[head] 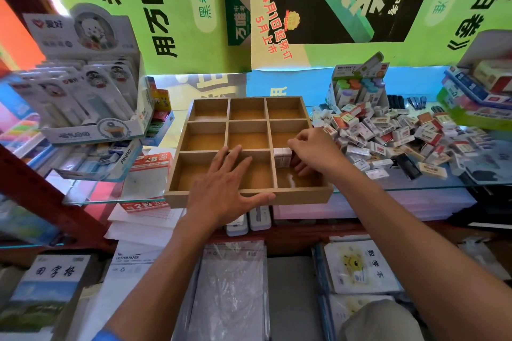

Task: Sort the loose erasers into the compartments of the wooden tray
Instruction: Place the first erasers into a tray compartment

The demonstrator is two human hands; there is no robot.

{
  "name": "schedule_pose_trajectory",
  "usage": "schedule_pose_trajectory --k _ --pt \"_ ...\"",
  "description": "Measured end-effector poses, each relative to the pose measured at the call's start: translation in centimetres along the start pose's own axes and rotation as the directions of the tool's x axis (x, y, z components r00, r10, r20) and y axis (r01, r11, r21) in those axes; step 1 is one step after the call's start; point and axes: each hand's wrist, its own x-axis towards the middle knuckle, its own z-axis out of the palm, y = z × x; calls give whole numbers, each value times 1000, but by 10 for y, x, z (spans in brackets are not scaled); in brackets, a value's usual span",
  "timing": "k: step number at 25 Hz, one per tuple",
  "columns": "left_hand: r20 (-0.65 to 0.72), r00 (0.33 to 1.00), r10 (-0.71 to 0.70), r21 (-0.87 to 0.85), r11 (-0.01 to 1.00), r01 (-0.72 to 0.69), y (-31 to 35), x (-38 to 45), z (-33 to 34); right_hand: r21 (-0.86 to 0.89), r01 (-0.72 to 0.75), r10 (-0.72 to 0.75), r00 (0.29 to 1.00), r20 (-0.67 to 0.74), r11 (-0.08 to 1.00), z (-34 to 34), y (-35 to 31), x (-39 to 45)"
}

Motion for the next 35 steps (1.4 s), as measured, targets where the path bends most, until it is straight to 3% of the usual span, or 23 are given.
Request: schedule_pose_trajectory --k 2,5,8,10,12,14,19,21,24,27,30,32,35 --pt "1 1000 0 -3 1000 0 0 0 0 -21 49 -51 997 -58 999 -3 2 -2" --pt "4 1000 11 2 1000 -11 -1 2 2 -79 212 -226 907 -355 974 -19 17 -5" --pt "-40 998 58 43 997 -56 1 8 -2 -215 186 -271 826 -495 959 -52 47 1" --pt "-77 991 110 59 993 -106 7 16 -2 -380 255 -392 852 -346 889 -66 64 10" --pt "-103 987 127 61 991 -121 9 18 2 -544 391 -489 871 -42 743 -64 66 18" --pt "-112 986 120 53 992 -115 10 19 8 -622 441 -469 873 130 647 -57 65 30" --pt "-127 984 123 26 992 -121 8 18 8 -724 315 -468 884 -12 614 -38 52 48" --pt "-121 985 123 25 992 -121 8 18 9 -627 338 -461 887 -39 702 -39 50 51" --pt "-143 982 126 25 992 -124 8 19 12 -218 311 -359 904 -234 925 -53 58 39" --pt "-151 979 135 29 991 -132 8 19 13 86 284 -236 904 -357 955 -68 58 6" --pt "-151 981 119 15 993 -118 9 18 10 421 249 -200 967 -159 872 -70 47 -15" --pt "-146 983 113 8 994 -113 10 17 8 475 220 -223 973 -52 852 -67 42 -19" --pt "-127 986 107 7 994 -107 11 16 6 480 219 -249 968 -1 850 -60 42 -18"
